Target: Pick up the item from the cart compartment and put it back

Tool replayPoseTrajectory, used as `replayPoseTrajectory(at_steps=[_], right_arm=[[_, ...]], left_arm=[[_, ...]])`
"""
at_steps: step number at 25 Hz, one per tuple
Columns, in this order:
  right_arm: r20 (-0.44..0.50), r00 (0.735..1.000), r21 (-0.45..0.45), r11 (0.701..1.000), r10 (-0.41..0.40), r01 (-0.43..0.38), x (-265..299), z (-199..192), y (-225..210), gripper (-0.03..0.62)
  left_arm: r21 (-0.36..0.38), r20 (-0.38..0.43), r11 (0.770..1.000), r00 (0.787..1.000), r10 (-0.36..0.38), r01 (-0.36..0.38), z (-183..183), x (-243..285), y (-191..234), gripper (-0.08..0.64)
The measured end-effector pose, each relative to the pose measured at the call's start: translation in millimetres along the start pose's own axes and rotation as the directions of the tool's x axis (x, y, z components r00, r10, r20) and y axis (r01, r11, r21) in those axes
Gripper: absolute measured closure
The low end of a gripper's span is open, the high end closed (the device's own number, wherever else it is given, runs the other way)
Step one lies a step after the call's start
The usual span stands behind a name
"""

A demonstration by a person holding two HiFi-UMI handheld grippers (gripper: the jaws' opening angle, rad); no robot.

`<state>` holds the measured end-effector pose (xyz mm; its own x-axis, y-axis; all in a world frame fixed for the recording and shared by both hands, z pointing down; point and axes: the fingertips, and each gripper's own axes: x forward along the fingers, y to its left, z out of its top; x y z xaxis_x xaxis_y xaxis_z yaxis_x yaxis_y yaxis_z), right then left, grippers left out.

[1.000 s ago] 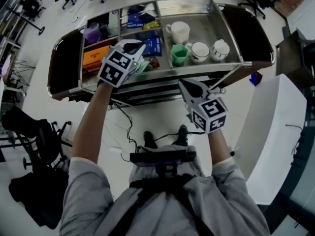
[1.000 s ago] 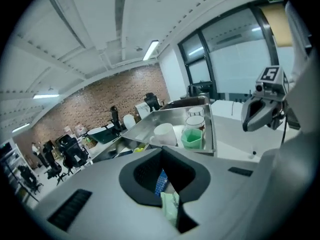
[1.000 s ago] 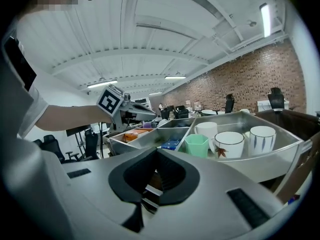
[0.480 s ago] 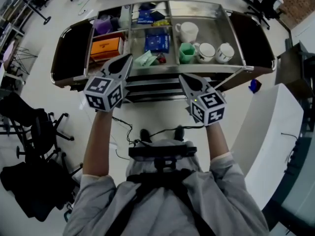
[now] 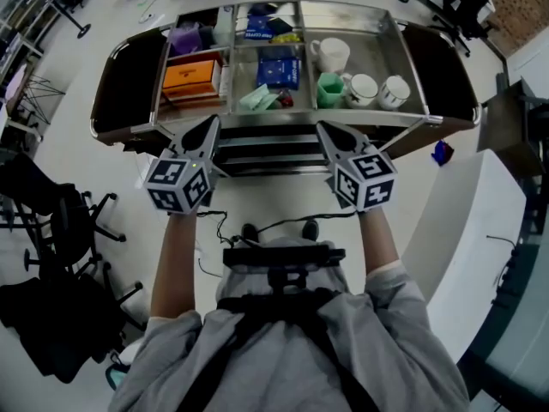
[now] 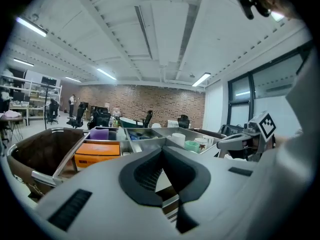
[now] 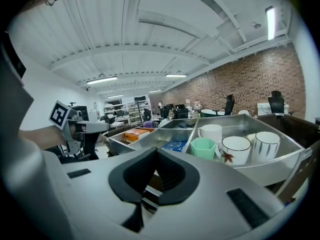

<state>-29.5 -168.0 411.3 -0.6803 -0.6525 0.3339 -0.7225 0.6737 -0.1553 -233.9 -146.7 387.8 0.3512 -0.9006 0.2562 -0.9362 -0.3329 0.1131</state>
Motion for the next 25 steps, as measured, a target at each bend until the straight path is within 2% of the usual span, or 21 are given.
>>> replayPoseTrajectory(at_steps=[13, 25], right_arm=[[0.002, 1.0, -0.028, 1.0, 0.0, 0.001, -1, 3, 1, 0.584], [-0.007, 1.0, -0.043, 0.999, 0.009, -0.01, -2, -2, 4, 0.584]], left_arm=[[-0.024, -0.019, 0.999, 0.999, 0.036, -0.036, -22, -25, 7, 0.554], [-0.025, -0.016, 0.999, 0.999, 0.033, -0.033, -28, -28, 4, 0.554]])
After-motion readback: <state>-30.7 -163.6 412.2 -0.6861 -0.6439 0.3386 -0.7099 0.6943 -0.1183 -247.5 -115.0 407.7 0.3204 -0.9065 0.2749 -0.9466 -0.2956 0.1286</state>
